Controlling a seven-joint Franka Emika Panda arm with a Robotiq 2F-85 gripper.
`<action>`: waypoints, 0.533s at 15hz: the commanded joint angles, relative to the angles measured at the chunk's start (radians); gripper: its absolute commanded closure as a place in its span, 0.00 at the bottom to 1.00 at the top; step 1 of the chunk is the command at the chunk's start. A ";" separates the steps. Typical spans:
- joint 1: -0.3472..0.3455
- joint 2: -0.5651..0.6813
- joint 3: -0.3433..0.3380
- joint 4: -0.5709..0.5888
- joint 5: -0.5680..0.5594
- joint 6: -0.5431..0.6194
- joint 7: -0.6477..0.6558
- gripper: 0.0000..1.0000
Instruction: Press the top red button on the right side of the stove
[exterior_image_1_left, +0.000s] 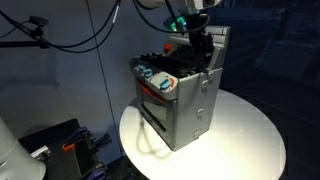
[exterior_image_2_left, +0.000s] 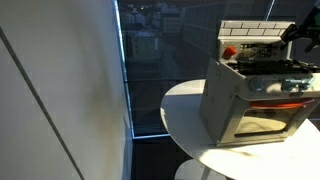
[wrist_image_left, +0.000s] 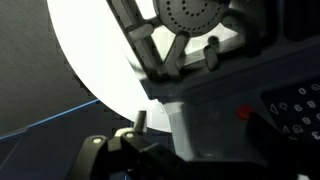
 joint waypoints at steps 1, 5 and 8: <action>0.014 0.019 -0.013 0.044 0.018 -0.037 0.011 0.00; 0.015 0.023 -0.012 0.048 0.021 -0.036 0.009 0.00; 0.016 0.029 -0.013 0.053 0.021 -0.035 0.009 0.00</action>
